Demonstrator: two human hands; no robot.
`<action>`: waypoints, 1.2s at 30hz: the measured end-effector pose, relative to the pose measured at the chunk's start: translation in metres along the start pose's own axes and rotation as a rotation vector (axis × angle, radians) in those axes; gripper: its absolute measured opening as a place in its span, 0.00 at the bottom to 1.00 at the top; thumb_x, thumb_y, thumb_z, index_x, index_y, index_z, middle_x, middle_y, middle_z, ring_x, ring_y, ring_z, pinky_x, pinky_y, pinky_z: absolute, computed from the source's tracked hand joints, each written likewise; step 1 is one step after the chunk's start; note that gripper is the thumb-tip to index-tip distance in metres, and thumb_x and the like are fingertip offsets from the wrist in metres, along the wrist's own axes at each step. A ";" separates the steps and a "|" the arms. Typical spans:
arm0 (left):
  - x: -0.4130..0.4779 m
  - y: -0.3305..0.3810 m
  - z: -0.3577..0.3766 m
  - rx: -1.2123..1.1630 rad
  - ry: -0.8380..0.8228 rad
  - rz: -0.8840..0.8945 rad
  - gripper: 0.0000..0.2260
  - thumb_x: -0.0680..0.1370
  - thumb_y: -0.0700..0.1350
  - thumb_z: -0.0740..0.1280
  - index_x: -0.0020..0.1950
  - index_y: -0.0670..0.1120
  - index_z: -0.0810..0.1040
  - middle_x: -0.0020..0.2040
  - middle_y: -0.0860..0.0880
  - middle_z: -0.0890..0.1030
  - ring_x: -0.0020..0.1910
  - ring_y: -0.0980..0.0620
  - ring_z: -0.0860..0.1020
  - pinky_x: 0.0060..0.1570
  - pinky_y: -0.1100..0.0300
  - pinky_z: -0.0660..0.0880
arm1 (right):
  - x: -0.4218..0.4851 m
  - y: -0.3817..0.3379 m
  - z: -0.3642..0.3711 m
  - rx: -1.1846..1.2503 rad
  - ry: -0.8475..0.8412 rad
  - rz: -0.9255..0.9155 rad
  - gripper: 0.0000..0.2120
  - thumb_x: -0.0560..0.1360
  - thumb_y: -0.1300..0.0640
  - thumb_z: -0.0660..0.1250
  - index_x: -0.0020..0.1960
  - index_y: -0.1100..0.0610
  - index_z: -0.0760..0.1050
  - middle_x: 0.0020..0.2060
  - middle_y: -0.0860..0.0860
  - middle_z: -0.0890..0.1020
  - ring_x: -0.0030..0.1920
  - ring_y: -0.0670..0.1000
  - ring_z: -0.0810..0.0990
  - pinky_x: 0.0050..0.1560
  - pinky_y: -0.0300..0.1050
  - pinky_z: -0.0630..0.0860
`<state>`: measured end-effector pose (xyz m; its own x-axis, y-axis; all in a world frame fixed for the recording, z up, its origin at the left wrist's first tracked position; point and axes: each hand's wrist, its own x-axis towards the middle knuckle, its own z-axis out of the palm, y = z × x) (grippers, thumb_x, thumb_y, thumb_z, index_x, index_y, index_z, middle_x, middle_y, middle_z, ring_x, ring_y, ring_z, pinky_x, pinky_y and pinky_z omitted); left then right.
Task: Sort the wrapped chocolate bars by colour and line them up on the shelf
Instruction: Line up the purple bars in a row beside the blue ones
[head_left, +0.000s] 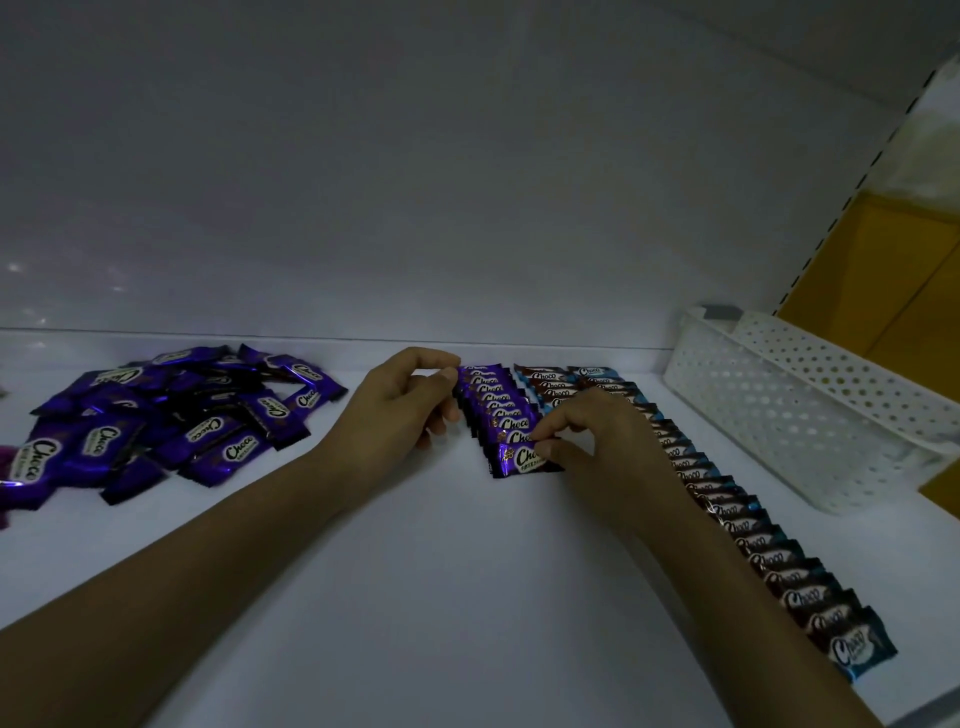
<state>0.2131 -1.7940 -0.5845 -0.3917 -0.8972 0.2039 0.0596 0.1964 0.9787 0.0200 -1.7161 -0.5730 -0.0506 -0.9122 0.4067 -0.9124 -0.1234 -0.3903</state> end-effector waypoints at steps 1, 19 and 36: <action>0.000 0.000 0.000 -0.005 0.001 -0.001 0.06 0.82 0.43 0.60 0.53 0.49 0.77 0.30 0.55 0.80 0.28 0.61 0.75 0.28 0.69 0.71 | 0.000 0.001 0.001 -0.011 0.006 0.006 0.02 0.72 0.57 0.72 0.43 0.51 0.82 0.38 0.35 0.72 0.42 0.36 0.70 0.43 0.27 0.62; -0.011 0.044 0.015 -0.793 -0.246 -0.344 0.26 0.77 0.61 0.56 0.63 0.44 0.76 0.56 0.37 0.82 0.49 0.41 0.83 0.37 0.53 0.81 | -0.010 -0.054 0.009 -0.114 0.325 -0.320 0.19 0.72 0.41 0.64 0.57 0.49 0.79 0.54 0.46 0.79 0.55 0.48 0.74 0.54 0.47 0.69; -0.004 0.001 -0.008 0.256 0.066 0.077 0.12 0.82 0.50 0.57 0.57 0.44 0.76 0.48 0.50 0.82 0.48 0.51 0.80 0.53 0.54 0.74 | -0.011 -0.008 -0.024 0.489 -0.085 0.061 0.07 0.72 0.64 0.71 0.41 0.53 0.80 0.31 0.46 0.83 0.33 0.43 0.81 0.39 0.39 0.77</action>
<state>0.2219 -1.7931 -0.5838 -0.3341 -0.8978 0.2869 -0.1505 0.3512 0.9241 0.0184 -1.6957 -0.5549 -0.0456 -0.9497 0.3100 -0.6106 -0.2191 -0.7611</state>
